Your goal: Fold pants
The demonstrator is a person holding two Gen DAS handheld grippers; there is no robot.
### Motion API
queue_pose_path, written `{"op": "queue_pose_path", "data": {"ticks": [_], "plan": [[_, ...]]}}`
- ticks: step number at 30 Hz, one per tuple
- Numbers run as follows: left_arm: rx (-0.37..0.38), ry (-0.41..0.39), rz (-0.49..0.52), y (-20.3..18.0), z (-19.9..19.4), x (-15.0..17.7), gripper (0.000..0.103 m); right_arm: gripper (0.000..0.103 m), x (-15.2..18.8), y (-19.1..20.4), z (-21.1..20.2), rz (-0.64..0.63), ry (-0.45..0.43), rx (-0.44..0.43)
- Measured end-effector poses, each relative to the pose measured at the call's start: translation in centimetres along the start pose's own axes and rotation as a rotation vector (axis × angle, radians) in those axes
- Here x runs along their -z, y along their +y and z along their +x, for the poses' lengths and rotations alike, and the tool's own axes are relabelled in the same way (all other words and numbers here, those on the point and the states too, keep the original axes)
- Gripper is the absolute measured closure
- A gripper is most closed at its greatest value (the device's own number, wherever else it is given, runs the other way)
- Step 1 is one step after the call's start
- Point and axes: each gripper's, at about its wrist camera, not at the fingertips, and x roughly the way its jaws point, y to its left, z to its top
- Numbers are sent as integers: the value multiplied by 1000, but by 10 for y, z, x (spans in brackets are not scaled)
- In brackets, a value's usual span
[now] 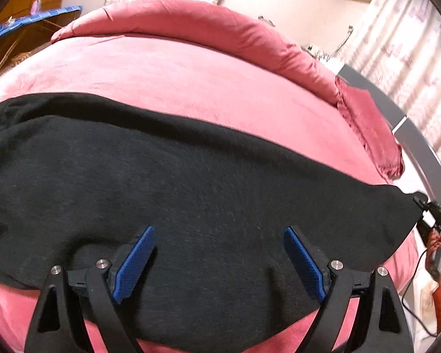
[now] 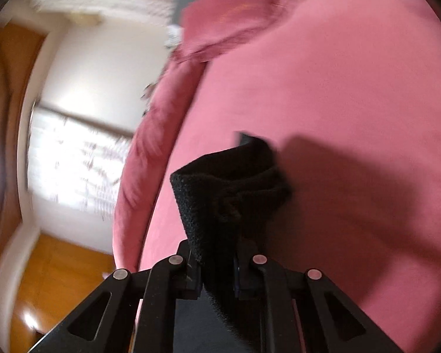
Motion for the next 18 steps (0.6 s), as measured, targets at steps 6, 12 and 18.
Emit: {"op": "queue_pose_path", "data": {"ticks": [6,12,18], "plan": [[26,-36,-60,32,-18,2,13,89,53,121,34,-271,126,-92],[78,-72,-159,57,-27,2,13,89,166,209,90,-500,357,-200],[88,-83,-200,72,-33,1,13,82,300,228,166,-697,632,-171]]}}
